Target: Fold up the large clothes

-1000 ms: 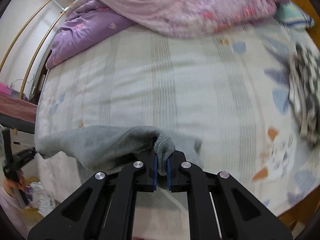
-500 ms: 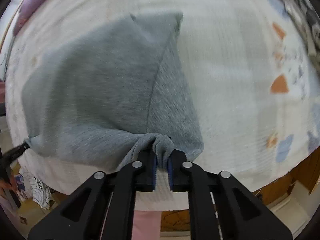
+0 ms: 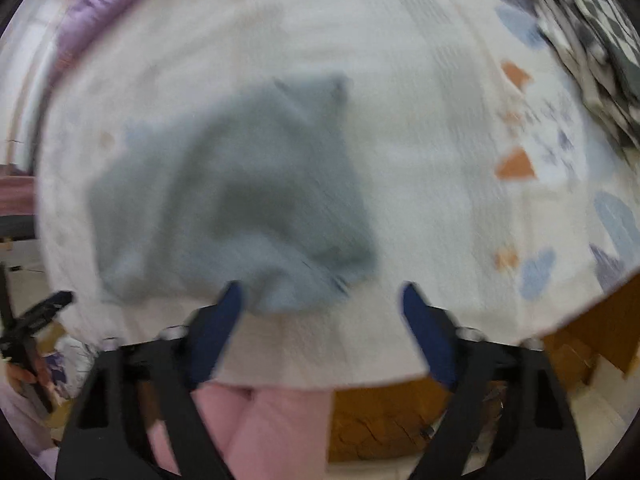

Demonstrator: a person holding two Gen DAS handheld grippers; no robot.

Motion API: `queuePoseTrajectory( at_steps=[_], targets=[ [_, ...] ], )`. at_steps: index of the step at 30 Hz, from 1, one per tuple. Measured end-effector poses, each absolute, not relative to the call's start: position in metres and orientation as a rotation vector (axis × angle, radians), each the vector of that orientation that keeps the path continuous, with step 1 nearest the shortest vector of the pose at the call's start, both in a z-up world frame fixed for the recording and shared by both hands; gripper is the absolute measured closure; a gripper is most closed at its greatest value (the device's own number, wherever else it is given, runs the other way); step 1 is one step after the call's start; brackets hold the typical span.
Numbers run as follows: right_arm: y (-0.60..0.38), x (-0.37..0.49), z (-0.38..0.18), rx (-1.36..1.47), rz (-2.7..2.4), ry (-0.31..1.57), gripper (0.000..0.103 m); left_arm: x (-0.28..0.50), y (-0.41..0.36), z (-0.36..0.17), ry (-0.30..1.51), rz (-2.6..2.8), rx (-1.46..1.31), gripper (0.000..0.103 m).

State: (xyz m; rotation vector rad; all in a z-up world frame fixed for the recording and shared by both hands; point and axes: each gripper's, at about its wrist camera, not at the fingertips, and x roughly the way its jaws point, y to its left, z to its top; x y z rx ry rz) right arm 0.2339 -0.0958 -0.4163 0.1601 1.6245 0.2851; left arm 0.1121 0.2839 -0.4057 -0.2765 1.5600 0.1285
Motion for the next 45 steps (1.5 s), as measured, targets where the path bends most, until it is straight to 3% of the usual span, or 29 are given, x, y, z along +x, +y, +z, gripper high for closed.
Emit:
queuePoseTrajectory(
  at_steps=[2, 5, 6, 7, 9, 12, 16, 17, 18, 19, 20, 25, 30, 31, 32, 33, 35, 39, 42, 43, 44, 45],
  targets=[
    [-0.077, 0.241, -0.43, 0.162, 0.341, 1.647, 0.051, 0.128, 0.268, -0.421, 1.566, 0.086, -0.292, 0.045],
    [-0.037, 0.243, -0.482, 0.133, 0.37, 1.779, 0.053, 0.15, 0.242, -0.462, 1.61, 0.038, -0.312, 0.045],
    [-0.032, 0.24, -0.496, 0.116, 0.363, 1.802, 0.074, 0.152, 0.235, -0.478, 1.64, 0.039, -0.303, 0.047],
    [-0.025, 0.233, -0.51, 0.064, 0.339, 1.825, 0.087, 0.152, 0.229, -0.495, 1.685, 0.051, -0.276, 0.051],
    [-0.029, 0.223, -0.54, -0.002, 0.243, 1.852, 0.096, 0.144, 0.228, -0.529, 1.763, 0.1, -0.249, 0.051],
    [-0.06, 0.218, -0.554, 0.213, 0.185, 1.865, 0.097, 0.134, 0.242, -0.532, 1.712, 0.094, -0.359, 0.049],
    [-0.065, 0.23, -0.531, 0.179, 0.203, 1.909, 0.088, 0.136, 0.256, -0.508, 1.723, 0.129, -0.305, 0.048],
    [-0.066, 0.234, -0.519, 0.166, 0.228, 1.893, 0.074, 0.139, 0.264, -0.49, 1.681, 0.114, -0.324, 0.041],
    [-0.073, 0.245, -0.5, 0.174, 0.245, 1.842, 0.048, 0.143, 0.269, -0.482, 1.658, 0.109, -0.339, 0.034],
    [-0.079, 0.253, -0.488, 0.191, 0.235, 1.805, 0.038, 0.146, 0.275, -0.471, 1.63, 0.114, -0.347, 0.019],
    [-0.087, 0.261, -0.479, 0.212, 0.221, 1.771, 0.033, 0.152, 0.284, -0.461, 1.596, 0.14, -0.339, 0.013],
    [-0.123, 0.329, -0.469, 0.356, 0.14, 1.686, 0.031, 0.194, 0.331, -0.459, 1.539, 0.247, -0.411, 0.013],
    [-0.132, 0.384, -0.514, 0.54, 0.084, 1.693, 0.035, 0.235, 0.361, -0.491, 1.507, 0.312, -0.596, 0.014],
    [-0.129, 0.384, -0.523, 0.552, 0.068, 1.707, 0.042, 0.24, 0.362, -0.498, 1.506, 0.312, -0.63, 0.023],
    [-0.129, 0.388, -0.533, 0.572, 0.058, 1.719, 0.081, 0.245, 0.365, -0.505, 1.481, 0.296, -0.673, 0.06],
    [-0.128, 0.393, -0.543, 0.626, 0.06, 1.729, 0.092, 0.247, 0.364, -0.51, 1.471, 0.29, -0.684, 0.077],
    [-0.126, 0.394, -0.543, 0.593, 0.016, 1.736, 0.093, 0.258, 0.364, -0.513, 1.508, 0.321, -0.619, 0.085],
    [-0.124, 0.393, -0.532, 0.499, -0.02, 1.68, 0.094, 0.273, 0.346, -0.512, 1.52, 0.313, -0.52, 0.086],
    [-0.149, 0.382, -0.551, 0.694, -0.042, 1.69, 0.09, 0.271, 0.355, -0.518, 1.518, 0.332, -0.642, 0.078],
    [-0.15, 0.382, -0.55, 0.708, -0.041, 1.694, 0.088, 0.269, 0.359, -0.517, 1.532, 0.342, -0.642, 0.059],
    [-0.15, 0.382, -0.548, 0.717, -0.041, 1.71, 0.073, 0.268, 0.364, -0.514, 1.554, 0.381, -0.596, 0.036],
    [-0.148, 0.384, -0.545, 0.722, -0.039, 1.745, 0.048, 0.268, 0.368, -0.51, 1.561, 0.402, -0.548, 0.035]
  ],
)
